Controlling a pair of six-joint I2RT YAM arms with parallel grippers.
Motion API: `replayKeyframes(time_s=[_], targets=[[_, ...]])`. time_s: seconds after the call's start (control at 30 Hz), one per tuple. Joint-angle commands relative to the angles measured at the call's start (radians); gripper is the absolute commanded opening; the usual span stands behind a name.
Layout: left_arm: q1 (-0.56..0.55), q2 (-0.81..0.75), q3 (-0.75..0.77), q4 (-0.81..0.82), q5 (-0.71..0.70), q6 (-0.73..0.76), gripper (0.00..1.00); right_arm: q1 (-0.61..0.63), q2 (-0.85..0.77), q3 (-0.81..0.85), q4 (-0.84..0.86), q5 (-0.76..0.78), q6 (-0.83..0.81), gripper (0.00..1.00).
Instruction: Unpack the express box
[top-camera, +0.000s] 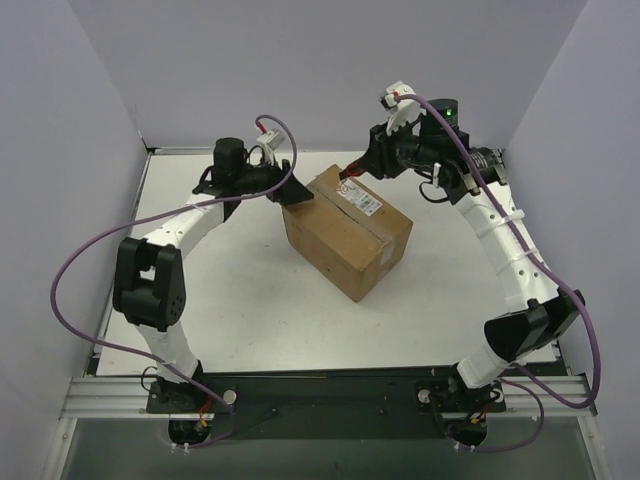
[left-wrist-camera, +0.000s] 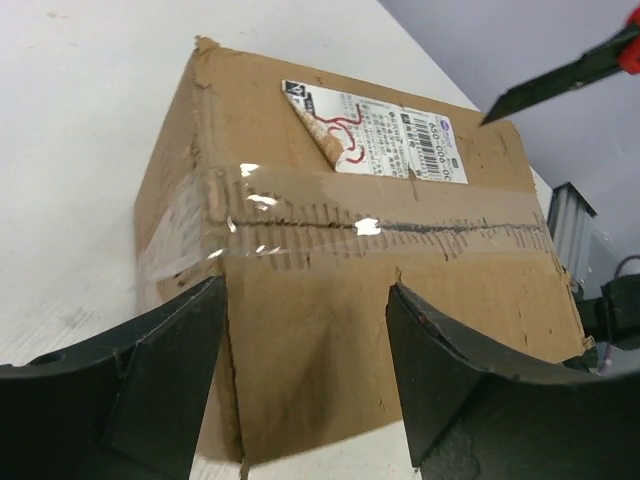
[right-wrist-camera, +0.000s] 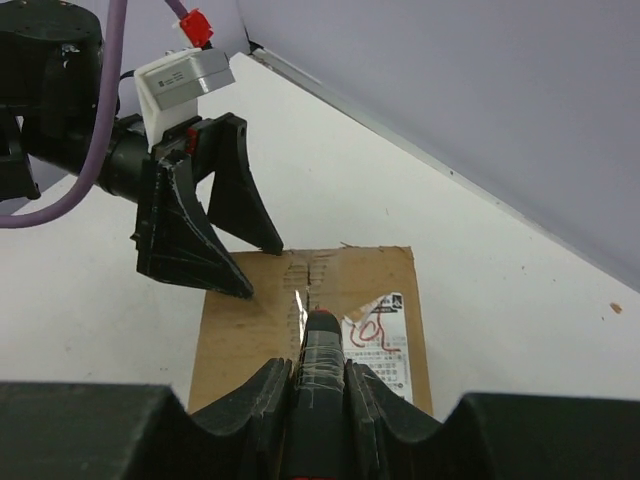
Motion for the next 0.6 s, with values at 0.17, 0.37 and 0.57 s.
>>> replayKeyframes(time_s=[0.17, 0.37, 0.57], targets=[[0.032, -0.204, -0.063, -0.068, -0.187, 0.057, 0.27, 0.058, -0.014, -0.024, 0.195, 0.017, 0.007, 0.0], [-0.006, -0.192, -0.146, 0.026, -0.063, -0.023, 0.0, 0.11, 0.014, -0.072, 0.277, 0.026, -0.016, 0.0], [-0.008, -0.131, -0.18, 0.084, -0.03, -0.092, 0.0, 0.136, 0.03, -0.139, 0.346, 0.059, -0.041, 0.0]])
